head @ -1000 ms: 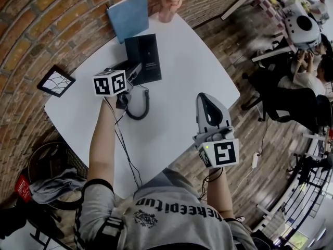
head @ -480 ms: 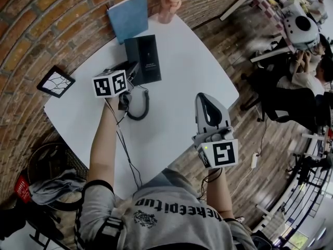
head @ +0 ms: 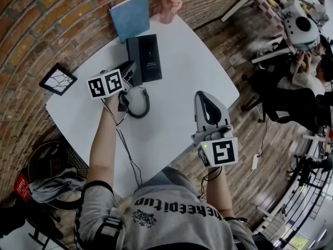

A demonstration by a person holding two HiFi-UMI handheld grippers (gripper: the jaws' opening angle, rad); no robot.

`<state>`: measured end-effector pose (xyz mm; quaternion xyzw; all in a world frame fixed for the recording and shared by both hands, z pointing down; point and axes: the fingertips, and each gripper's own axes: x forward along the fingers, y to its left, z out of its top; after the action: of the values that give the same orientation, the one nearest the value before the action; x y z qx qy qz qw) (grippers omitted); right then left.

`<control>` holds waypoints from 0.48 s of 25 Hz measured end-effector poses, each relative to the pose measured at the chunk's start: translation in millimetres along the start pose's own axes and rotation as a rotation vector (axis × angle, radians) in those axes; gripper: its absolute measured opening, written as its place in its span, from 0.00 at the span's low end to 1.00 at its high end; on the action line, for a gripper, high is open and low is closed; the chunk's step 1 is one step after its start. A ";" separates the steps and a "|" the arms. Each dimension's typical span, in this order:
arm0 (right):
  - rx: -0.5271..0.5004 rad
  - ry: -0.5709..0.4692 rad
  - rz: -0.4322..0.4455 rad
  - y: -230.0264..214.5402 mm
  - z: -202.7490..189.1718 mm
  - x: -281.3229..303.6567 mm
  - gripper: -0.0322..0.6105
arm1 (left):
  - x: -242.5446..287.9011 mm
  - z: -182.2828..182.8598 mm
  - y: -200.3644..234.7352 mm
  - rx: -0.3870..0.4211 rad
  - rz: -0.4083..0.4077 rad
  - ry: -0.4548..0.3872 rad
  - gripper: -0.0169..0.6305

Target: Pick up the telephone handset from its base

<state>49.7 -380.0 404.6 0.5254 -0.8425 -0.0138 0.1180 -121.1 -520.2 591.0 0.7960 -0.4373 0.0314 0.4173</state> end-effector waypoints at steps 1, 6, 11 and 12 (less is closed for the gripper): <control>-0.001 -0.002 0.001 0.3 1.0 -1.4 0.05 | -2.8 1.2 -1.8 -0.003 -0.002 -0.008 0.13; 0.001 -0.026 -0.001 -2.1 11.4 -10.9 0.05 | -21.7 12.4 -20.3 0.059 0.001 -0.043 0.13; -0.004 -0.054 0.006 -3.3 23.0 -21.8 0.05 | -41.8 14.3 -46.8 0.091 -0.026 -0.078 0.13; -0.003 -0.059 0.007 -3.1 25.0 -23.8 0.05 | -49.0 17.3 -52.1 0.109 -0.017 -0.093 0.13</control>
<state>57.0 -362.7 375.5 0.5215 -0.8475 -0.0304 0.0939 -119.1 -485.3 526.2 0.8218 -0.4472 0.0148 0.3528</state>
